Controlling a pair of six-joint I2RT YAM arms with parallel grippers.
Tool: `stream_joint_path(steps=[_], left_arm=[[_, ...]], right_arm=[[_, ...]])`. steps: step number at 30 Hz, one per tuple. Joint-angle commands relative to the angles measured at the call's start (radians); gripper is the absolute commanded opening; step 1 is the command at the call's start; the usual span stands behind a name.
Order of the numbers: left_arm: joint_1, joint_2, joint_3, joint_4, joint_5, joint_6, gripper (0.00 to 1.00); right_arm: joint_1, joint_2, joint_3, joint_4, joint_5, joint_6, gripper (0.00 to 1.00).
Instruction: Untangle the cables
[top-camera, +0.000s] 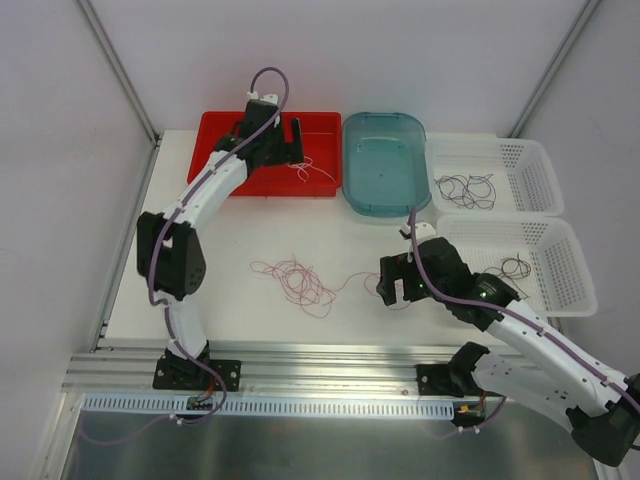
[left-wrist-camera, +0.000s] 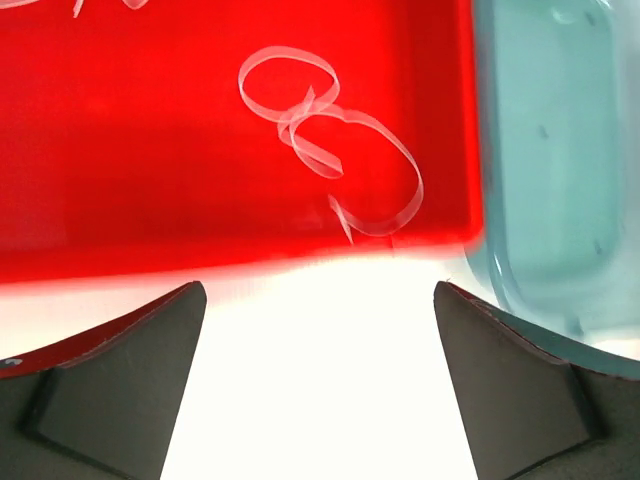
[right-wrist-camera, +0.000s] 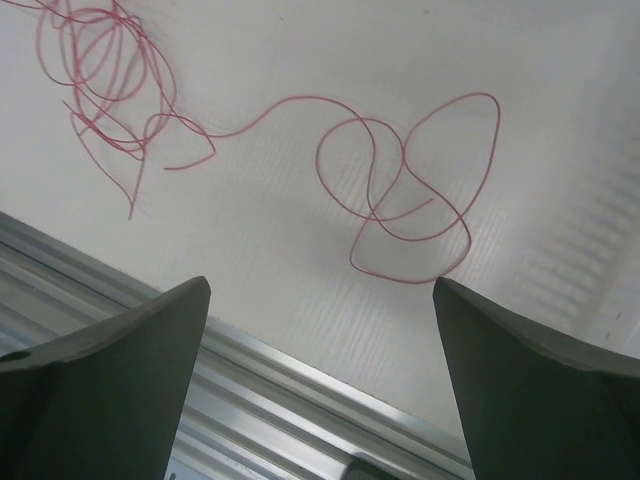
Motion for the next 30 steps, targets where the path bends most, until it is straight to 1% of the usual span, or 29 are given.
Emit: stream_joint_path(steps=[1,3,4,6,7,9,10,13,16,18,19,25,28,30], left_arm=[[-0.045,-0.286,-0.162,0.041,0.007,0.016,0.99],[-0.083,-0.363,-0.259,0.041,0.001,0.001,0.99],[-0.095,-0.436,-0.352,0.041,0.001,-0.011,0.99],[-0.139,-0.505,-0.444,0.041,0.001,-0.034,0.99],[-0.156,-0.568,-0.528,0.043,0.007,-0.056,0.99],[-0.199,-0.625,-0.610,0.040,0.007,-0.094,0.99],[-0.210,-0.674,-0.682,0.041,0.017,-0.134,0.99],[-0.258,-0.731,-0.788,0.040,0.009,-0.203,0.99],[-0.292,-0.739,-0.846,0.041,-0.006,-0.254,0.95],[-0.304,-0.727,-0.863,0.040,-0.016,-0.287,0.93],[-0.316,-0.708,-0.865,0.041,-0.022,-0.297,0.90],[-0.361,-0.581,-0.833,0.043,-0.036,-0.340,0.81],[-0.387,-0.520,-0.813,0.041,-0.034,-0.355,0.75],[-0.407,-0.492,-0.805,0.041,-0.032,-0.361,0.69]], right_arm=[[0.003,0.041,0.039,-0.063,0.093,0.023,0.99],[0.001,0.061,0.048,-0.088,0.126,0.034,1.00],[0.000,0.073,0.048,-0.091,0.130,0.046,0.99],[-0.003,0.093,0.047,-0.086,0.132,0.059,1.00],[-0.002,0.099,0.044,-0.079,0.132,0.071,0.99],[-0.005,0.118,0.030,-0.059,0.144,0.086,0.99],[-0.008,0.128,0.027,-0.057,0.149,0.095,1.00],[-0.013,0.177,0.018,-0.036,0.176,0.129,1.00],[-0.022,0.220,-0.001,-0.001,0.186,0.161,1.00],[-0.029,0.252,-0.015,0.025,0.195,0.184,0.99],[-0.034,0.263,-0.018,0.035,0.193,0.187,1.00],[-0.069,0.328,-0.053,0.104,0.173,0.209,1.00],[-0.072,0.357,-0.055,0.128,0.166,0.209,1.00],[-0.075,0.384,-0.056,0.144,0.164,0.206,0.99]])
